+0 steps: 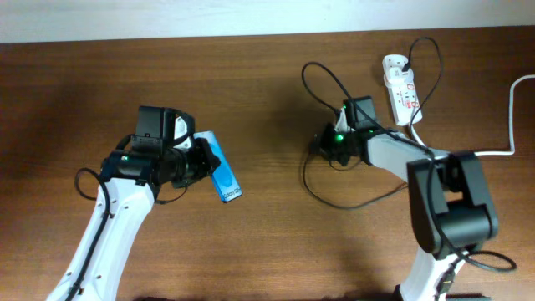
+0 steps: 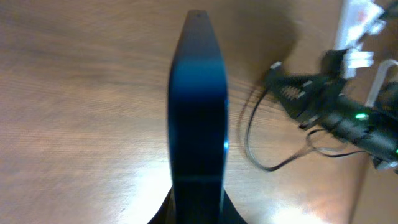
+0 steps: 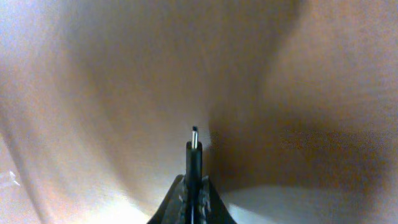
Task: Plug charger to phone and switch on socket
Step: 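Bring the cable plug in the right gripper toward the phone's bottom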
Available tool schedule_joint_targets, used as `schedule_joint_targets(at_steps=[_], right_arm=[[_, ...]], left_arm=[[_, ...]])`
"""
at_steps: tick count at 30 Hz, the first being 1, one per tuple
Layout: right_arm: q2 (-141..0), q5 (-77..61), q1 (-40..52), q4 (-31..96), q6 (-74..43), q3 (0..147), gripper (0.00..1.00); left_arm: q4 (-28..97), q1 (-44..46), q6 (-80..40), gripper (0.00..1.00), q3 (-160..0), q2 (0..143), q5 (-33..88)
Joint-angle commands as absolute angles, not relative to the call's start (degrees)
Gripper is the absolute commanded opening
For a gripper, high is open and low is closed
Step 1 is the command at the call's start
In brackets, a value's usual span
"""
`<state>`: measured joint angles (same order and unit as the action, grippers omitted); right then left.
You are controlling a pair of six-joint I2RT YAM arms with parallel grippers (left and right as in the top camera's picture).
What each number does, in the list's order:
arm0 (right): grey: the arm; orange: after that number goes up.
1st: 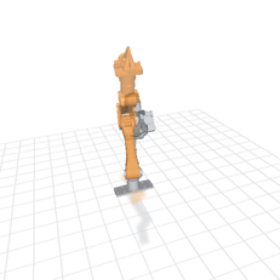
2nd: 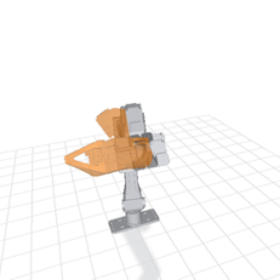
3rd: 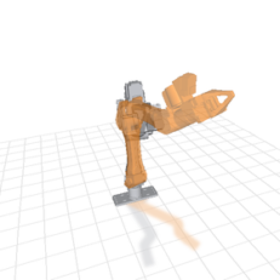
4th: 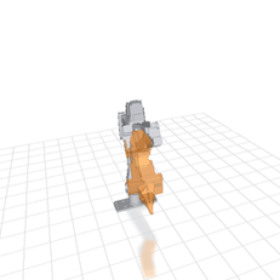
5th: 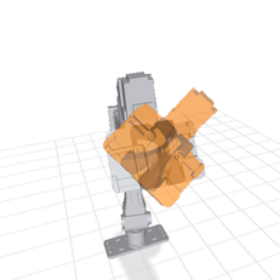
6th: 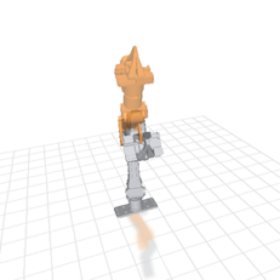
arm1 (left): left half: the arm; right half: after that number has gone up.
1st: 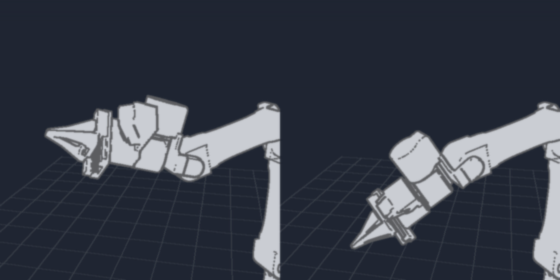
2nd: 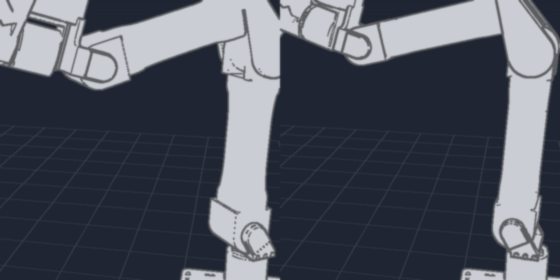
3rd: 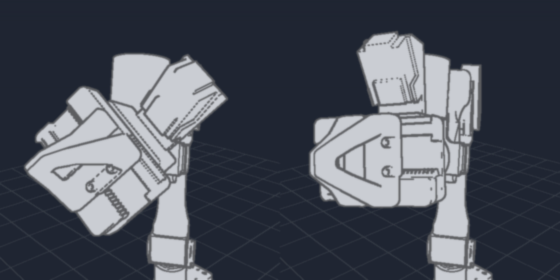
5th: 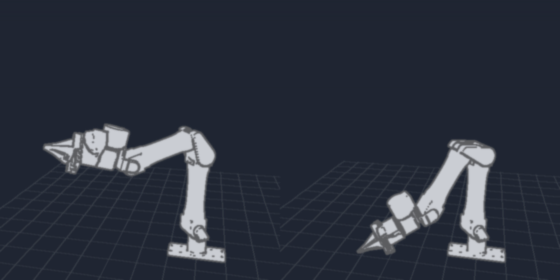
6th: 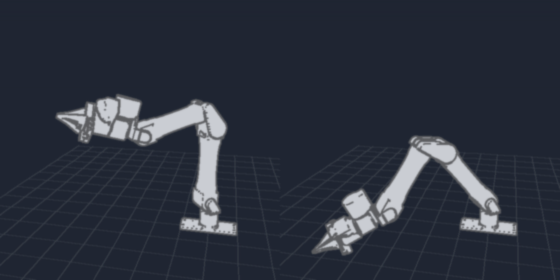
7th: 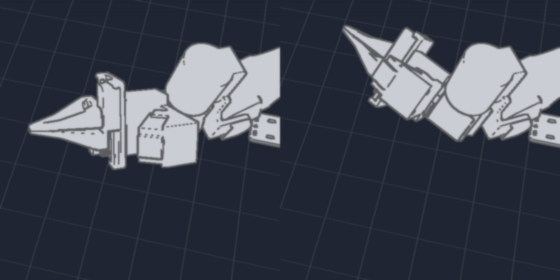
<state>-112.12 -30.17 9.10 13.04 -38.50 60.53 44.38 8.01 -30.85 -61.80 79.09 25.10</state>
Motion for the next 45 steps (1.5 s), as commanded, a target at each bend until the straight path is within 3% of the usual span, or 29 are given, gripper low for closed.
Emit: schedule_joint_targets(at_steps=[1,5,12,17,23,28,34,45], right_arm=[[-102.8,-36.0,7.7,23.1,-17.6,59.5,0.04],[-90.1,-38.3,8.0,38.1,-6.6,59.5,0.04],[-70.8,-55.9,8.0,59.6,13.5,59.4,0.04],[-65.9,-68.6,8.0,63.8,20.8,59.0,0.04],[-68.0,-87.2,8.0,57.0,25.1,52.8,0.04],[-74.8,-88.9,7.9,49.1,24.6,49.6,0.05],[-84.8,-88.9,8.0,33.1,10.0,49.6,0.04],[-84.9,-88.9,9.6,7.9,-13.2,49.6,0.04]], left_arm=[[40.6,6.8,-24.6,0.0,-62.5,78.8,34.3],[34.1,5.7,-20.9,0.0,-62.5,78.8,43.0],[15.8,4.9,-21.2,0.0,-62.5,78.8,63.4],[14.2,4.9,-24.3,0.0,-62.5,78.8,66.9],[-0.8,4.9,-40.9,0.0,-62.5,78.7,66.8],[-11.6,5.0,-52.4,0.0,-62.5,78.7,65.9],[-11.9,5.9,-52.9,0.0,-62.5,78.8,62.9],[-11.2,9.2,-49.1,0.0,-62.5,78.8,57.1]])
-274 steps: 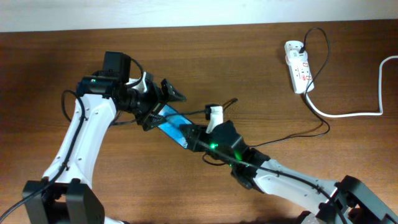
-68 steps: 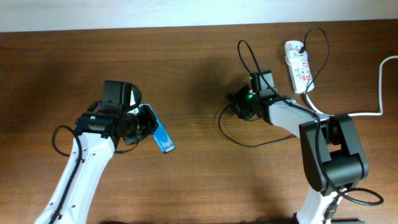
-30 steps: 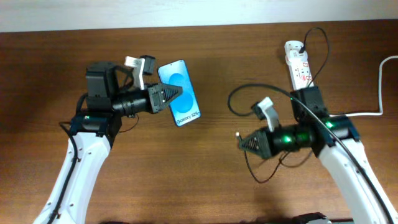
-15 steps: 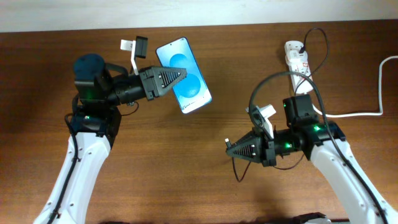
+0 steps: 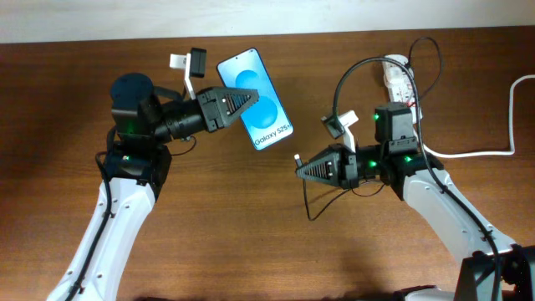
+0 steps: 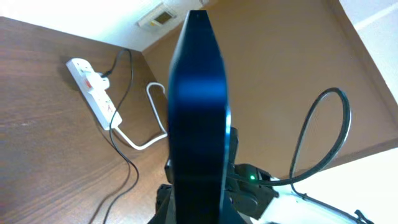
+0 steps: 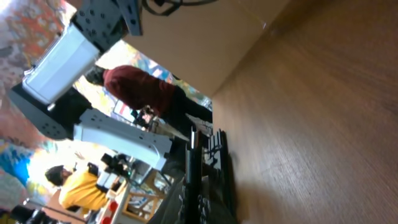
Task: Plug charger to phone and switch on socket
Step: 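Bring the cable plug in the right gripper toward the phone's bottom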
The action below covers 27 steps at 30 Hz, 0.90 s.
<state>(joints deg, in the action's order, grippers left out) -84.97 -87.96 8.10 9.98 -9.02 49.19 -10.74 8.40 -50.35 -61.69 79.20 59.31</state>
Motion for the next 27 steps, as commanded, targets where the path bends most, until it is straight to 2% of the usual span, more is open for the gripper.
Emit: schedule_joint_targets(at_steps=[1,8,13,17,21,27], right_arm=[[-84.9,-88.9,10.5,7.1,-13.2,49.6,0.04],[-84.9,-88.9,13.1,3.9,-16.0,49.6,0.04],[-84.9,-88.9,13.1,2.3,-16.0,49.6,0.04],[-84.9,-88.9,13.0,0.9,-17.3,49.6,0.04],[-84.9,-88.9,13.0,-4.8,-23.5,49.6,0.04],[-84.9,-85.8,13.0,-5.0,-26.4,49.6,0.04]], left_arm=[[-11.0,10.0,-49.1,0.0,-62.5,78.9,56.4],[-9.8,12.9,-46.6,0.0,-62.5,79.5,55.6],[-0.5,12.9,-46.6,0.0,-62.5,79.5,52.3],[-0.6,12.9,-46.6,0.0,-62.5,79.5,52.3],[-0.6,12.9,-46.6,0.0,-62.5,79.5,52.7],[-0.8,12.9,-46.6,0.0,-62.5,79.5,54.3]])
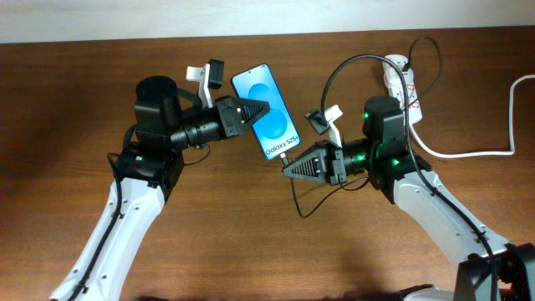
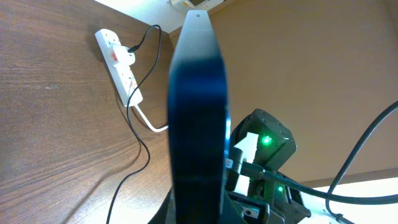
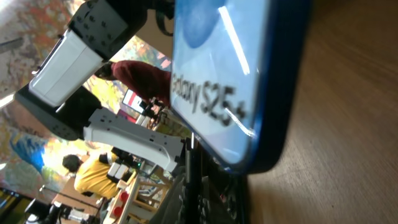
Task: Plug charger to phone and switch on socket
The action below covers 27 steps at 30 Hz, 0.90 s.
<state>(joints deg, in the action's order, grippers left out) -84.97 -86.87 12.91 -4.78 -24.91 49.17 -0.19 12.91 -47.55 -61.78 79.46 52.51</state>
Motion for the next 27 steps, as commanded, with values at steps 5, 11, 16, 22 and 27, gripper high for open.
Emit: schedule_joint_targets(at_steps=[5,11,16,22,27], right_arm=[[-84.9,-86.3,13.0,-5.0,-29.5,49.6,0.04],[-84.9,-88.9,13.0,-6.0,-28.8,49.6,0.04],[-84.9,-88.9,13.0,-9.7,-28.8,49.6,0.04],[-84.9,-88.9,13.1,-10.3,-28.8,49.6,0.04],[-84.9,-88.9,13.1,-12.5,-29.5,49.6,0.04]], left_arm=[[-1.9,12.8,-46.6,0.0,-62.5,79.5,56.2],[-7.5,10.0,-46.6,0.0,-62.5,79.5,63.3],[-7.5,7.4,-46.6,0.0,-62.5,79.5,63.8],[-10.4,7.6,-46.6,0.0,-62.5,79.5,64.1],[-10.9,10.0,-46.6,0.0,-62.5,79.5,61.9]])
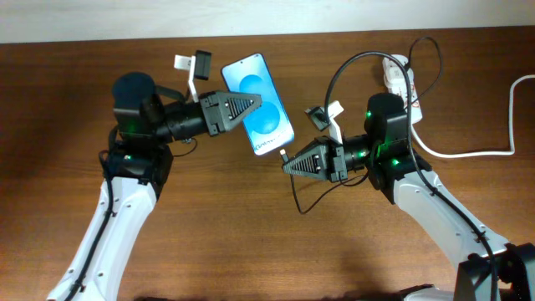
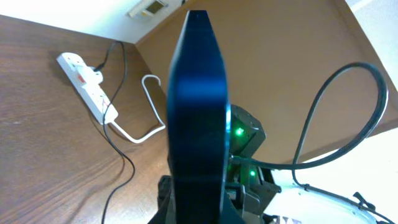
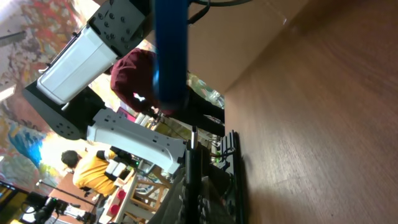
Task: Plug charger to phone and switch on socket
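Above the table hangs the phone, blue screen up, with my left gripper shut on its left side. Seen edge-on, it is a dark blue slab in the left wrist view. My right gripper is shut on the black charger plug, whose metal tip points at the phone's lower end with a small gap between them. In the right wrist view the phone sits up and left of the plug. The white power strip lies at the back right, the charger's adapter plugged in.
The black charger cable loops from the strip over my right arm and down to the table. A white mains cable runs to the right edge. The brown wooden table lies below both arms.
The phone has moved a little up and left with my left gripper. It was right over the plug tip; now a small gap shows. My right gripper is almost where it was.
At first both grippers were low, the left on the phone and the right on the plug near the strip. Then both were raised and facing each other. Then phone and plug met at the middle, and now they stand slightly apart.
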Available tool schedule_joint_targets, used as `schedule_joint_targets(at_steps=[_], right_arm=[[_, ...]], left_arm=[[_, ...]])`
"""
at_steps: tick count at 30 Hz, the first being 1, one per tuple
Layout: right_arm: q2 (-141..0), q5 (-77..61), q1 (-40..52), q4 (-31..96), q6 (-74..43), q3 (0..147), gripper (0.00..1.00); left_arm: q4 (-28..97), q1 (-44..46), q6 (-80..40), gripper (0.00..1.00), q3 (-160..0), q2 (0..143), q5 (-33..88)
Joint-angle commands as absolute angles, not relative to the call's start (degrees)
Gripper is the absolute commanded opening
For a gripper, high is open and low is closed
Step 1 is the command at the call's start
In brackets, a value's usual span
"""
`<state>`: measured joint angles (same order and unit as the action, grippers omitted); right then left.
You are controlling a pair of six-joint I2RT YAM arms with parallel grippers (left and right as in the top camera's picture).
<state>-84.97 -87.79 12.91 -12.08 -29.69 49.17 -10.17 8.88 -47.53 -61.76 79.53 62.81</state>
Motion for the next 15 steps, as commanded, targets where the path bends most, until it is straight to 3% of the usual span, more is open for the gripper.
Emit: schedule_joint_targets(at_steps=[1,15], right_arm=[[-84.9,-88.9,13.1,-12.5,-29.5,49.6,0.04],[-84.9,-88.9,13.1,-13.2,-30.2,49.6,0.04]], left_arm=[[-10.9,10.1,-46.6,0.0,-62.5,79.5,61.5],[-10.2,10.1,-46.6,0.0,-62.5,79.5,59.9]])
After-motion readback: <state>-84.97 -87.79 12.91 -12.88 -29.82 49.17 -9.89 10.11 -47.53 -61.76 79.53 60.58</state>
